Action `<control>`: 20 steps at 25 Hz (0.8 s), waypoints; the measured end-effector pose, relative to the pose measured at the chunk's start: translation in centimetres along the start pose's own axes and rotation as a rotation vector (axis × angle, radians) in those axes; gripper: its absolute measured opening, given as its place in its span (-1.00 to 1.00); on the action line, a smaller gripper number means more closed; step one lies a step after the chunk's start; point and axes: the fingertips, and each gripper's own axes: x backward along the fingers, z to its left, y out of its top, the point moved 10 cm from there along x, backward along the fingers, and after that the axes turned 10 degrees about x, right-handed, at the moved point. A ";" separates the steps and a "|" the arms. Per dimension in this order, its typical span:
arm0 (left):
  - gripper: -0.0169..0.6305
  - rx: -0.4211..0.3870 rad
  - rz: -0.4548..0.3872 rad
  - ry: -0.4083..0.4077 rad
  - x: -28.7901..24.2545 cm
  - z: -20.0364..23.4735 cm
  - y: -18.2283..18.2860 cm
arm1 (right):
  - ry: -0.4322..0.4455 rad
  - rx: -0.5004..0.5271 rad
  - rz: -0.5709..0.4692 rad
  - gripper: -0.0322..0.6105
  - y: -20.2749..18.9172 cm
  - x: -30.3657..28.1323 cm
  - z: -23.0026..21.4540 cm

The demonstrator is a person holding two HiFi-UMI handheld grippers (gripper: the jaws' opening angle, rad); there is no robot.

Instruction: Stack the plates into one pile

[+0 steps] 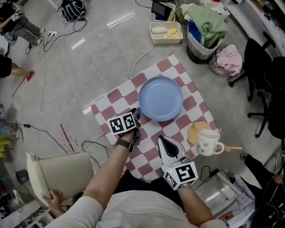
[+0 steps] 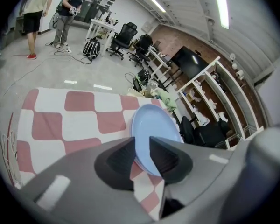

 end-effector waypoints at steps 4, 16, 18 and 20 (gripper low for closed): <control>-0.68 -0.070 -0.046 -0.064 3.4 -1.8 0.2 | 0.004 -0.004 -0.022 -0.87 0.9 -0.3 0.9; -0.93 -0.315 -0.215 -0.289 15.4 -8.8 0.4 | -0.039 0.024 -0.093 -0.87 5.4 0.1 3.1; -0.93 -0.362 -0.243 -0.317 17.1 -10.0 0.3 | -0.042 0.037 -0.108 -0.87 6.3 0.3 3.4; -0.93 -0.403 -0.273 -0.340 19.1 -11.1 0.2 | -0.044 0.051 -0.123 -0.87 7.4 0.6 3.9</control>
